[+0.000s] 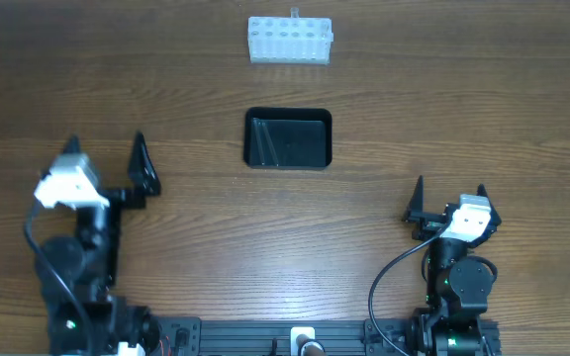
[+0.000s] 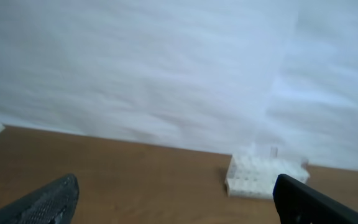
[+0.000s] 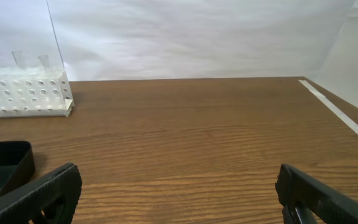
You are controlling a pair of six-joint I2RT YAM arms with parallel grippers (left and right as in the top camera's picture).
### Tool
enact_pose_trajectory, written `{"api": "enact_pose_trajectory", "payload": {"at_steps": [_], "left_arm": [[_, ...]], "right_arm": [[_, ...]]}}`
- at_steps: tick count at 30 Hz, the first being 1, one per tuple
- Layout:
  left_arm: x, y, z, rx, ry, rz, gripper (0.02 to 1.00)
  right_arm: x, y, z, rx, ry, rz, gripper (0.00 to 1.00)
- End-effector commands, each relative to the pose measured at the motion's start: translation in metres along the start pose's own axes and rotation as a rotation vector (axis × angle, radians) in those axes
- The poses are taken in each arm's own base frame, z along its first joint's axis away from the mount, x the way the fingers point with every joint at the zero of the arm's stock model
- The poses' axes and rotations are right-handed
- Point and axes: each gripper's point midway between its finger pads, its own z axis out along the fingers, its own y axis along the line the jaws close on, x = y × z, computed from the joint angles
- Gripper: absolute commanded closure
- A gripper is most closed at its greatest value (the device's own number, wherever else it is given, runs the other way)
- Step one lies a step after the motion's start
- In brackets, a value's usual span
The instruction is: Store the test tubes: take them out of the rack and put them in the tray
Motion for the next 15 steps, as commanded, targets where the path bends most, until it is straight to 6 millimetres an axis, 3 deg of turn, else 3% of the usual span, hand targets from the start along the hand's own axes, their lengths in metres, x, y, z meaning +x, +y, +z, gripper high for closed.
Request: {"api": "enact_pose_trajectory", "payload": {"at_steps": [1, 8, 15], "left_arm": [[0.033, 0.001, -0.014, 0.030, -0.019, -0.019, 0.020], [0.069, 0.001, -0.024, 0.062, -0.028, -0.021, 0.018], [0.112, 0.004, -0.026, 0.055, 0.128, -0.022, 0.018]], "right_arm": [[0.002, 0.001, 0.000, -0.005, 0.000, 0.002, 0.007], [0.002, 0.001, 0.000, -0.005, 0.001, 0.002, 0.007], [0.002, 0.001, 0.000, -0.005, 0.000, 0.002, 0.009]]}}
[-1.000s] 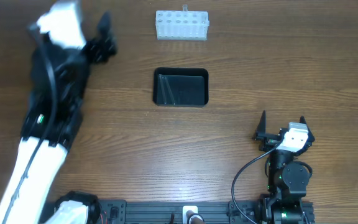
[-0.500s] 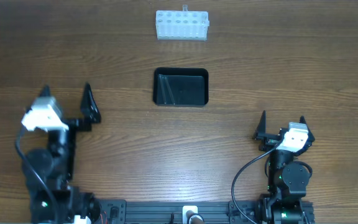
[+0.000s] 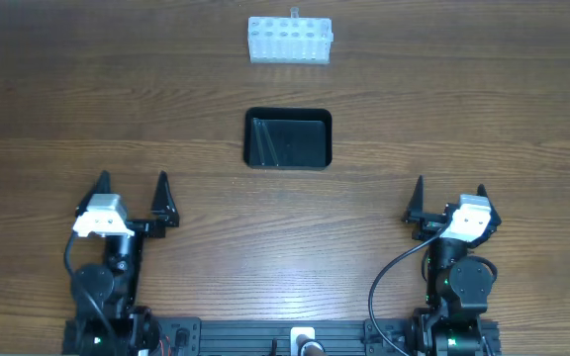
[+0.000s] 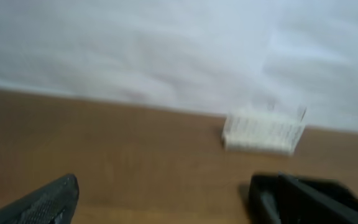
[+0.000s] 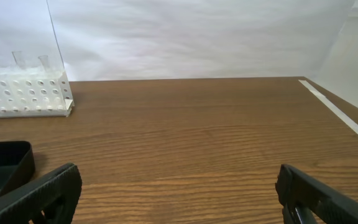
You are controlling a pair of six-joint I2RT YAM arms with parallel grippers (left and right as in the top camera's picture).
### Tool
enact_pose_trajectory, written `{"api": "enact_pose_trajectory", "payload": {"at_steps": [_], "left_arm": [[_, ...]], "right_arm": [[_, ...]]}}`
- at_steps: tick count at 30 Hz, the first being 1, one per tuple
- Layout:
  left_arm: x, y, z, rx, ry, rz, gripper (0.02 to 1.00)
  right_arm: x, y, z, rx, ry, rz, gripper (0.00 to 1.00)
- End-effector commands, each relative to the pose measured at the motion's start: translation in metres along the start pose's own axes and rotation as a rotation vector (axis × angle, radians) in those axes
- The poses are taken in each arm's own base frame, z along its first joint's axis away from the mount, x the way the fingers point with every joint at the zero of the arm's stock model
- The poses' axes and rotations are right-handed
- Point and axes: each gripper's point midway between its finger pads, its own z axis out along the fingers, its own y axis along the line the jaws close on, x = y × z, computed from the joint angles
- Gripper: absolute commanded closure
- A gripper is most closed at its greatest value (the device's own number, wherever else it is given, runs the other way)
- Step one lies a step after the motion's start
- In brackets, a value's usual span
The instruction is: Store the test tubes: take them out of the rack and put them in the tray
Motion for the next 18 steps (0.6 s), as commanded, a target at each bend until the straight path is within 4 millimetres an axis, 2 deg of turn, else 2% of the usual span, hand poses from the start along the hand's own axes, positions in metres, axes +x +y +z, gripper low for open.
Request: {"api": "enact_pose_trajectory", "payload": {"at_steps": [1, 18], "left_arm": [[0.0217, -0.0011, -0.0009, 0.011, 0.079, -0.012, 0.020], [0.0214, -0.0009, -0.0007, 0.010, 0.078, -0.010, 0.018]], "right_arm": [[0.0017, 0.0013, 0.0000, -0.005, 0.001, -0.001, 0.012], [0.0016, 0.0013, 0.0000, -0.006, 0.000, -0.001, 0.007]]}}
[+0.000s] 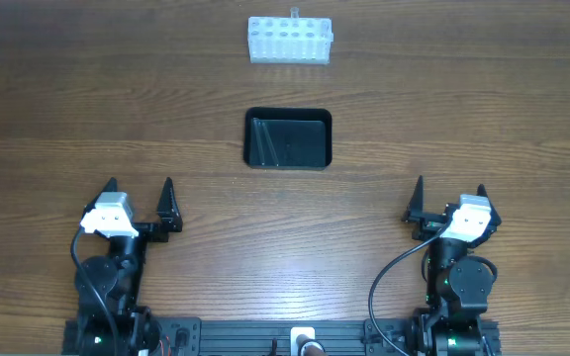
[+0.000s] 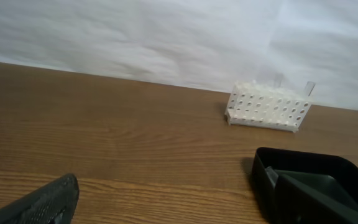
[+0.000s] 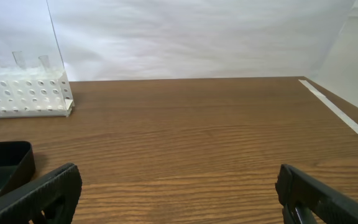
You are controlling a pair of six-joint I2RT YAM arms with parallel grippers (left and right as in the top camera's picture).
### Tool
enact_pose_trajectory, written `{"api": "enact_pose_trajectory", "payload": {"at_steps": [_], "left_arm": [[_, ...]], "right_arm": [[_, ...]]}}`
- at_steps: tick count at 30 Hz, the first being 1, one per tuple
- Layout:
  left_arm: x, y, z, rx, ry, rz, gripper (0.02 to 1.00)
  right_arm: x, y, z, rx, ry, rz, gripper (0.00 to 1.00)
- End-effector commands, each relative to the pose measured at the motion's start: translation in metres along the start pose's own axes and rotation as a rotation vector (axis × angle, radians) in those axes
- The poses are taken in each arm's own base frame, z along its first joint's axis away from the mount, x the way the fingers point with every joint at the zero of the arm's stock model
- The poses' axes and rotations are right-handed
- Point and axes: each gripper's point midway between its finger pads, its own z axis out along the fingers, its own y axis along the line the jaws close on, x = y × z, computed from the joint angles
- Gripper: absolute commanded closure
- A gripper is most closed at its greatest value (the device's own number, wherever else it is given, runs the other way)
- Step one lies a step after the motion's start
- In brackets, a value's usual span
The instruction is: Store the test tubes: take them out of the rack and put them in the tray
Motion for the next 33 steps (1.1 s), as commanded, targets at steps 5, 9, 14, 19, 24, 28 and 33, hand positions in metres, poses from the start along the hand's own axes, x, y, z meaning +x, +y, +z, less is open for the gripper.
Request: {"api": "enact_pose_trajectory", "payload": {"at_steps": [5, 9, 14, 19, 24, 28, 33], "left_arm": [[0.002, -0.003, 0.000, 0.018, 0.003, -0.007, 0.018], [0.002, -0.003, 0.000, 0.018, 0.003, -0.007, 0.018], [0.002, -0.003, 0.000, 0.018, 0.003, -0.007, 0.018], [0.002, -0.003, 0.000, 0.019, 0.003, -0.007, 0.018], [0.002, -0.003, 0.000, 0.018, 0.003, -0.007, 0.018], [0.002, -0.003, 0.000, 0.018, 0.003, -0.007, 0.018], [0.002, -0.003, 0.000, 0.019, 0.003, -0.007, 0.018]], "right_arm": [[0.002, 0.001, 0.000, -0.006, 0.000, 0.000, 0.007], [0.002, 0.001, 0.000, -0.005, 0.001, 0.000, 0.009], [0.002, 0.001, 0.000, -0.006, 0.000, 0.000, 0.009], [0.002, 0.002, 0.000, -0.010, 0.001, 0.000, 0.007], [0.004, 0.002, 0.001, -0.010, 0.012, -0.002, 0.007], [-0.020, 0.001, 0.004, -0.005, -0.058, 0.080, 0.009], [-0.036, 0.011, 0.023, -0.047, 0.032, 0.087, 0.009]]}}
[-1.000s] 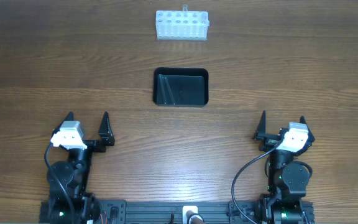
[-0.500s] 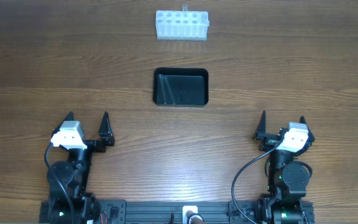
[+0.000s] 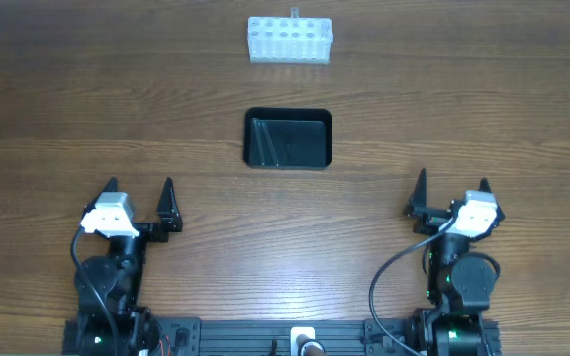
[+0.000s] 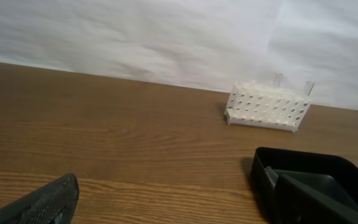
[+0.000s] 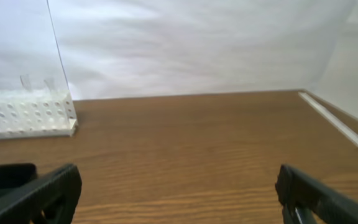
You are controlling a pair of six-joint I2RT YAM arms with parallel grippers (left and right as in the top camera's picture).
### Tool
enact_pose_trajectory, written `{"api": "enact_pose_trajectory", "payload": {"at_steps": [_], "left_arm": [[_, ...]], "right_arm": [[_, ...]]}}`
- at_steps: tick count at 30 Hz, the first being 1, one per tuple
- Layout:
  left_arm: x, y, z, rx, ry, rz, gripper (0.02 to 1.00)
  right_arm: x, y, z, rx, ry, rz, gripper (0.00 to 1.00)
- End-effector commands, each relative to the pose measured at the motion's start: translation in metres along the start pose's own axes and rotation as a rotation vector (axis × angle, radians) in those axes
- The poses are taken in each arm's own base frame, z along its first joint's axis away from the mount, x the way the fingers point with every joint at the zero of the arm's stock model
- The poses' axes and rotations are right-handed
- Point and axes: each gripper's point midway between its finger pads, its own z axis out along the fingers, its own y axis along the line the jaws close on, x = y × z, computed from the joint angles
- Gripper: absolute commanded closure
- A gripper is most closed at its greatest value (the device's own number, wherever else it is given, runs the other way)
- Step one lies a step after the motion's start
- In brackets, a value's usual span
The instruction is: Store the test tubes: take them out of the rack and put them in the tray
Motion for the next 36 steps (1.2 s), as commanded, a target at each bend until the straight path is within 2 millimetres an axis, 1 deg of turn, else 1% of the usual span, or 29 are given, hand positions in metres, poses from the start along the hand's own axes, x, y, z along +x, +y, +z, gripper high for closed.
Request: {"api": "enact_pose_trajectory", "payload": {"at_steps": [1, 3, 4, 7, 10, 12, 14, 19, 21, 23, 25, 29, 31, 36], "left_arm": [[0.002, -0.003, 0.000, 0.017, 0.002, -0.007, 0.018], [0.002, -0.003, 0.000, 0.017, 0.002, -0.007, 0.018], [0.002, -0.003, 0.000, 0.017, 0.002, -0.007, 0.020], [0.002, -0.003, 0.000, 0.017, 0.002, -0.007, 0.018], [0.002, -0.003, 0.000, 0.017, 0.002, -0.007, 0.020], [0.002, -0.003, 0.000, 0.017, 0.002, -0.007, 0.018], [0.002, -0.003, 0.000, 0.017, 0.002, -0.007, 0.018], [0.002, -0.003, 0.000, 0.017, 0.002, -0.007, 0.018], [0.002, -0.003, 0.000, 0.017, 0.002, -0.007, 0.018], [0.002, -0.003, 0.000, 0.017, 0.002, -0.007, 0.020], [0.002, -0.003, 0.000, 0.017, 0.002, -0.007, 0.018], [0.002, -0.003, 0.000, 0.017, 0.002, -0.007, 0.018], [0.002, -0.003, 0.000, 0.017, 0.002, -0.007, 0.018], [0.002, -0.003, 0.000, 0.017, 0.002, -0.007, 0.018]], "right_arm": [[-0.022, 0.010, 0.021, -0.032, 0.085, 0.035, 0.009], [-0.026, 0.015, 0.038, -0.035, 0.149, 0.051, 0.009], [-0.028, 0.020, 0.049, -0.051, 0.183, 0.052, 0.009], [-0.034, 0.048, 0.082, -0.122, 0.268, 0.046, 0.007], [-0.035, 0.089, 0.115, -0.194, 0.342, 0.016, 0.007], [-0.036, 0.122, 0.135, -0.241, 0.398, -0.009, 0.007], [-0.035, 0.148, 0.150, -0.255, 0.448, -0.027, 0.007], [-0.035, 0.224, 0.182, -0.249, 0.540, -0.062, 0.007], [-0.036, 0.248, 0.193, -0.240, 0.558, -0.058, 0.009], [-0.035, 0.267, 0.206, -0.226, 0.570, -0.059, 0.009], [-0.030, 0.283, 0.221, -0.203, 0.585, -0.064, 0.009], [-0.013, 0.300, 0.249, -0.160, 0.620, -0.075, 0.009], [-0.001, 0.303, 0.265, -0.131, 0.629, -0.087, 0.009], [0.016, 0.308, 0.292, -0.107, 0.611, -0.092, 0.007]]}}
